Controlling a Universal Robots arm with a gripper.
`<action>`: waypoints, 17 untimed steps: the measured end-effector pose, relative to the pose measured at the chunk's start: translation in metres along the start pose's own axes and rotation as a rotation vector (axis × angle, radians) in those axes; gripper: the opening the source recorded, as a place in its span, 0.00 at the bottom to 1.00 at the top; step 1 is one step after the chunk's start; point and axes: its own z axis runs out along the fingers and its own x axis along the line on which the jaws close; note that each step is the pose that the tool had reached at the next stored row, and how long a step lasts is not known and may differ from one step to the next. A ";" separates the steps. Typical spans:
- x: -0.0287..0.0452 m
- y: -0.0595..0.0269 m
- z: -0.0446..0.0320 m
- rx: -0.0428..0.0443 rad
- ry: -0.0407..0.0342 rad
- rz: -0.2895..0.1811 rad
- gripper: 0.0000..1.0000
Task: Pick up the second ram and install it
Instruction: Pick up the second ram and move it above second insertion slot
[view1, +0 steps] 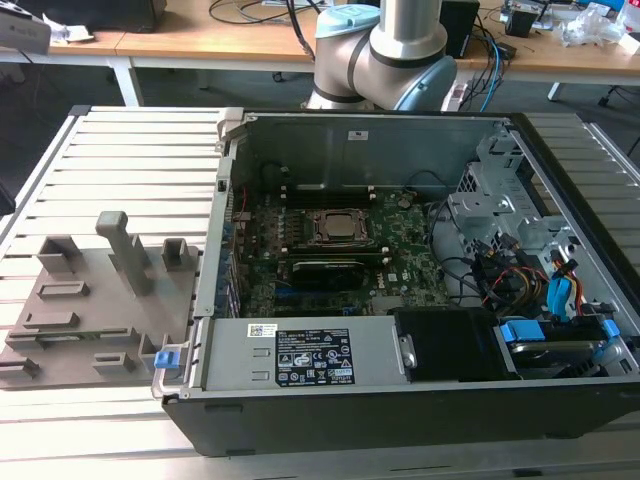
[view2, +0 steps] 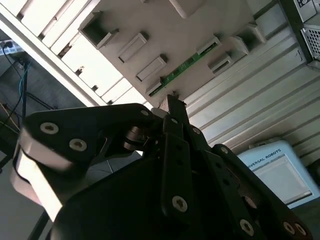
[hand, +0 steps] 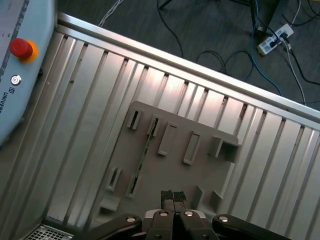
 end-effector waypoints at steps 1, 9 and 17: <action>0.0000 0.0000 0.0000 -0.0003 0.0005 -0.013 0.11; 0.0000 0.0000 0.0001 -0.0018 0.0026 -0.076 0.11; 0.0000 0.0000 0.0001 -0.0035 0.0051 -0.147 0.11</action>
